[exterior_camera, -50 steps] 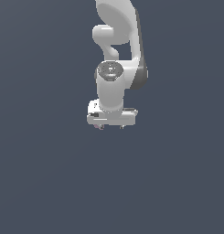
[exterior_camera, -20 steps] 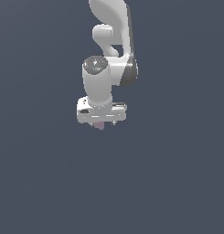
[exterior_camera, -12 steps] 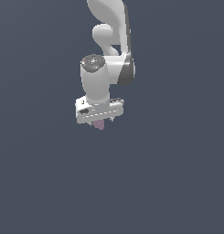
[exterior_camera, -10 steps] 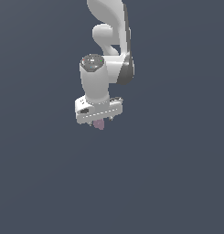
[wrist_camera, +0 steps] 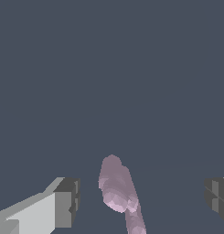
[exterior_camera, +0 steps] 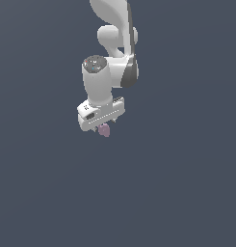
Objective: Pick up the object and move it to a goal position.
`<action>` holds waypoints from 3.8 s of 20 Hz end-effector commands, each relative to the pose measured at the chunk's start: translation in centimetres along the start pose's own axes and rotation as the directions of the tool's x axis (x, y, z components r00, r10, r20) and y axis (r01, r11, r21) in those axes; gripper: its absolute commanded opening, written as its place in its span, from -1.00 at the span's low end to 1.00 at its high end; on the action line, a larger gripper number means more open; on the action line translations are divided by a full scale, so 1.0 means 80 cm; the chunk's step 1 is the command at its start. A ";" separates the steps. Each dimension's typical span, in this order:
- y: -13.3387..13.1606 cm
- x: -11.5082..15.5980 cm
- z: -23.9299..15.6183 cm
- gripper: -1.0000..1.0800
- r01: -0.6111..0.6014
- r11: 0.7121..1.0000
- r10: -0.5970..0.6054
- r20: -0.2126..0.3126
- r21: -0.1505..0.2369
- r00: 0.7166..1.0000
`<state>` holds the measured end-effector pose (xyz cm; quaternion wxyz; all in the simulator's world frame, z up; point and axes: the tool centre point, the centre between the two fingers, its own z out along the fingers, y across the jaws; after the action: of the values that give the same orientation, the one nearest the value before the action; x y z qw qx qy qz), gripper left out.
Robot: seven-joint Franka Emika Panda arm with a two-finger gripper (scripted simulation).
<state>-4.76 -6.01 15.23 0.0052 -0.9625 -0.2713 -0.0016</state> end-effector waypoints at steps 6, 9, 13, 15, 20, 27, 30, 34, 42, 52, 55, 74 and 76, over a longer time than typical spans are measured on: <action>-0.002 -0.019 0.003 0.92 0.187 0.982 -0.187 0.002 -0.002 0.982; -0.003 -0.027 0.004 0.92 0.259 0.966 -0.259 0.003 -0.003 0.966; -0.004 -0.037 0.005 0.92 0.353 0.936 -0.353 0.005 -0.004 0.936; -0.005 -0.041 0.006 0.92 0.393 0.920 -0.393 0.006 -0.004 0.920; -0.006 -0.050 0.007 0.92 0.470 0.883 -0.470 0.008 -0.005 0.883; -0.007 -0.057 0.008 0.92 0.528 0.849 -0.528 0.010 -0.005 0.849; -0.008 -0.058 0.008 0.92 0.536 0.844 -0.536 0.010 -0.005 0.844; -0.007 -0.058 0.009 0.92 0.533 0.846 -0.533 0.010 -0.005 0.846; -0.008 -0.059 0.047 0.92 0.536 0.844 -0.536 0.009 -0.004 0.844; -0.007 -0.059 0.070 -1.00 0.537 0.844 -0.537 0.009 -0.005 0.844; -0.007 -0.059 0.070 -1.00 0.537 0.844 -0.537 0.009 -0.005 0.844; -0.010 -0.025 0.024 -1.00 0.537 0.844 -0.537 0.010 -0.005 0.844; -0.011 -0.014 0.009 -1.00 0.537 0.844 -0.537 0.010 -0.005 0.844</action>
<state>-6.68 -6.24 13.61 0.0002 -0.8483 -0.5296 0.0001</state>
